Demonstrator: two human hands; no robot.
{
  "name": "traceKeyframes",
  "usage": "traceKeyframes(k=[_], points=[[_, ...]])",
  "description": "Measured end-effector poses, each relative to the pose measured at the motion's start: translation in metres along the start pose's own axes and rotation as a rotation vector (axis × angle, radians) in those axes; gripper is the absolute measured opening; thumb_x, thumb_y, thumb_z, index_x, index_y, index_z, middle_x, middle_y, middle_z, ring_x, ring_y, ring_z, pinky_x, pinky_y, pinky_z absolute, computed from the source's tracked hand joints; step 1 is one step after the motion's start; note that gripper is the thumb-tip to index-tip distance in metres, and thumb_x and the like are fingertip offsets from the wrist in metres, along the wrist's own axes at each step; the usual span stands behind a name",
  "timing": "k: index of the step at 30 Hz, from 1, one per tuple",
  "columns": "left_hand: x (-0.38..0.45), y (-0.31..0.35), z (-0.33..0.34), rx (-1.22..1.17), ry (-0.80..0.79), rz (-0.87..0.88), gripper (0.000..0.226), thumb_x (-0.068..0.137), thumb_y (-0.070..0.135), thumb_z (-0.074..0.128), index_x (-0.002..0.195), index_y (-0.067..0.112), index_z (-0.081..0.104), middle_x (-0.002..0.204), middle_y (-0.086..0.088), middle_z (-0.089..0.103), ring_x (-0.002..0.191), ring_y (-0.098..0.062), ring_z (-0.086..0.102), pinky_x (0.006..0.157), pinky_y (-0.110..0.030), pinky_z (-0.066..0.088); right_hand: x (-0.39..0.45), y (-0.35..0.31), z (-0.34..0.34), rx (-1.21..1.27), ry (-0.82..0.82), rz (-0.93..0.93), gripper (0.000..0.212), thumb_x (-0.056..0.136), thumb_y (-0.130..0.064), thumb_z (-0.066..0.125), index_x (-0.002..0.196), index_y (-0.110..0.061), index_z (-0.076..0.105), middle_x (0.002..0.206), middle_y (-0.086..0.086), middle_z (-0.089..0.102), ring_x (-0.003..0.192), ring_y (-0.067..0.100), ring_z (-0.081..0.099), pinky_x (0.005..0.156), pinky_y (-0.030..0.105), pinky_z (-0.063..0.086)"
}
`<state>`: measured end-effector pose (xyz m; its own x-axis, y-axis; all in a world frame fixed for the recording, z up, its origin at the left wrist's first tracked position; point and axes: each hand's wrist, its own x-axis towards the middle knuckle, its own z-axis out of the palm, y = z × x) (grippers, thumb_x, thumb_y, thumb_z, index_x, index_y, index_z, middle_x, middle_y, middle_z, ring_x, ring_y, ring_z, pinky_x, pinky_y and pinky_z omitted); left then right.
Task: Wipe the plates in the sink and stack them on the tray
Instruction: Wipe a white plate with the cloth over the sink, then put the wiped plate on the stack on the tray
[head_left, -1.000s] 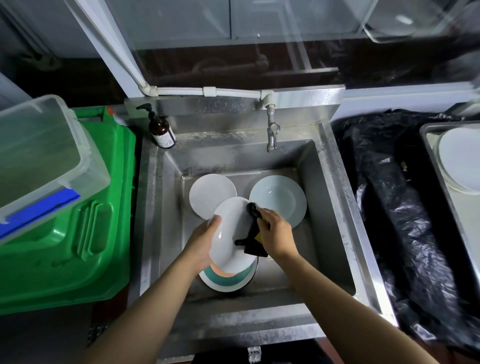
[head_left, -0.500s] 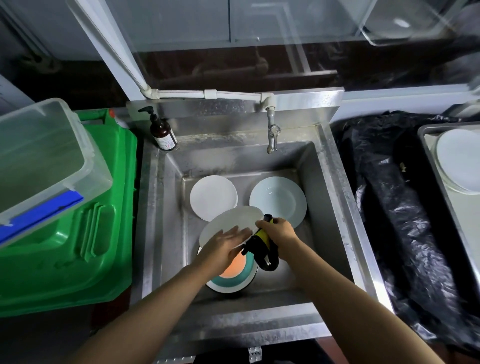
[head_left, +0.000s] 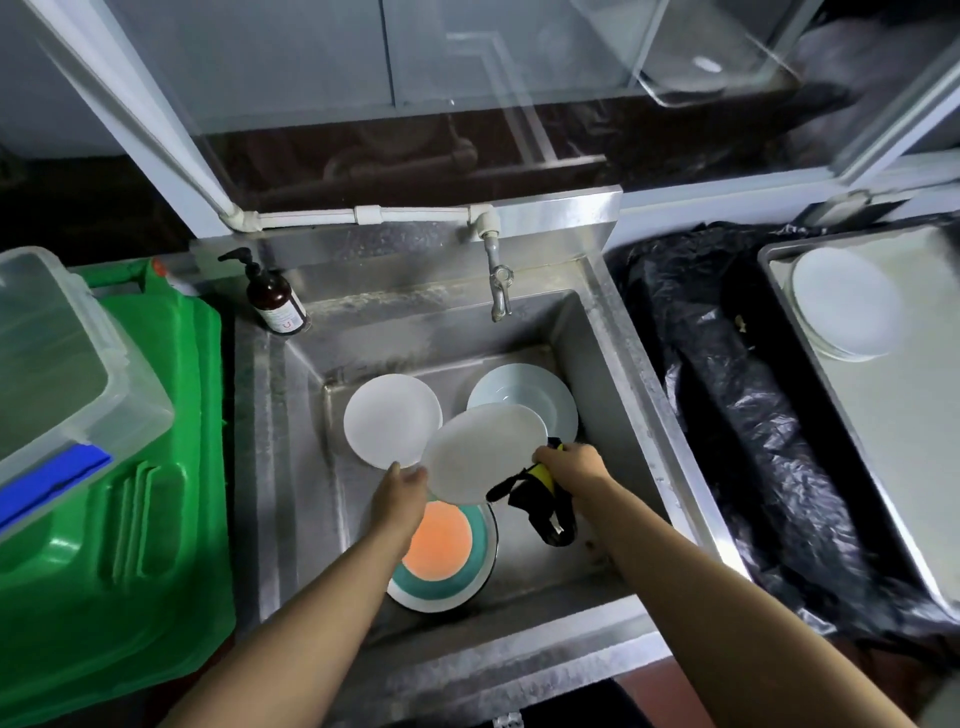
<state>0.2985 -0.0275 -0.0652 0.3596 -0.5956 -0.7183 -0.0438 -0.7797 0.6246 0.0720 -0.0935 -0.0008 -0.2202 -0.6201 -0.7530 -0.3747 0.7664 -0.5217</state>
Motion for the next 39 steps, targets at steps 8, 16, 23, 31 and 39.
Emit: traceKeyframes(k=[8, 16, 23, 31, 39], points=[[-0.021, 0.066, 0.055, -0.55, -0.099, -0.193, 0.027, 0.098, -0.008, 0.05, 0.116, 0.002, 0.067, 0.099, -0.018, 0.064, 0.08, -0.031, 0.062, 0.052, -0.033, 0.058, 0.008, -0.002, -0.059, 0.15, 0.063, 0.017, 0.012, 0.074, -0.015, 0.07, 0.075, -0.004, 0.066, 0.068, 0.009, 0.06, 0.059, 0.024, 0.056, 0.056, 0.027, 0.045], [-0.059, 0.145, 0.162, -0.51, -0.097, -0.068, 0.034, 0.1, -0.002, 0.052, 0.13, 0.009, 0.064, 0.114, -0.014, 0.062, 0.089, -0.029, 0.061, 0.082, -0.044, 0.055, 0.035, -0.01, -0.19, 0.21, 0.109, -0.079, 0.022, 0.075, -0.017, 0.071, 0.086, 0.002, 0.072, 0.076, 0.011, 0.065, 0.068, 0.024, 0.06, 0.064, 0.031, 0.051], [-0.1, 0.226, 0.282, -0.461, -0.137, 0.026, 0.035, 0.101, 0.001, 0.056, 0.135, 0.009, 0.06, 0.125, -0.013, 0.063, 0.104, -0.03, 0.062, 0.091, -0.043, 0.054, 0.064, -0.007, -0.332, 0.233, 0.17, -0.138, 0.022, 0.078, -0.02, 0.072, 0.086, 0.0, 0.069, 0.08, 0.008, 0.064, 0.07, 0.022, 0.06, 0.061, 0.027, 0.049], [-0.129, 0.292, 0.416, -0.258, -0.333, 0.126, 0.043, 0.099, 0.009, 0.063, 0.141, 0.007, 0.054, 0.113, -0.011, 0.069, 0.092, -0.023, 0.068, 0.102, -0.044, 0.053, 0.103, 0.024, -0.469, 0.418, 0.273, -0.036, 0.011, 0.081, -0.012, 0.069, 0.083, -0.002, 0.064, 0.082, 0.012, 0.064, 0.074, 0.029, 0.062, 0.067, 0.032, 0.05], [-0.136, 0.305, 0.495, 0.076, -0.439, 0.249, 0.044, 0.104, 0.02, 0.055, 0.148, 0.016, 0.051, 0.125, -0.002, 0.065, 0.115, -0.021, 0.063, 0.097, -0.038, 0.053, 0.135, 0.051, -0.53, 0.508, 0.32, 0.067, 0.011, 0.084, -0.011, 0.067, 0.082, -0.004, 0.059, 0.082, 0.015, 0.062, 0.076, 0.033, 0.063, 0.084, 0.045, 0.056]])
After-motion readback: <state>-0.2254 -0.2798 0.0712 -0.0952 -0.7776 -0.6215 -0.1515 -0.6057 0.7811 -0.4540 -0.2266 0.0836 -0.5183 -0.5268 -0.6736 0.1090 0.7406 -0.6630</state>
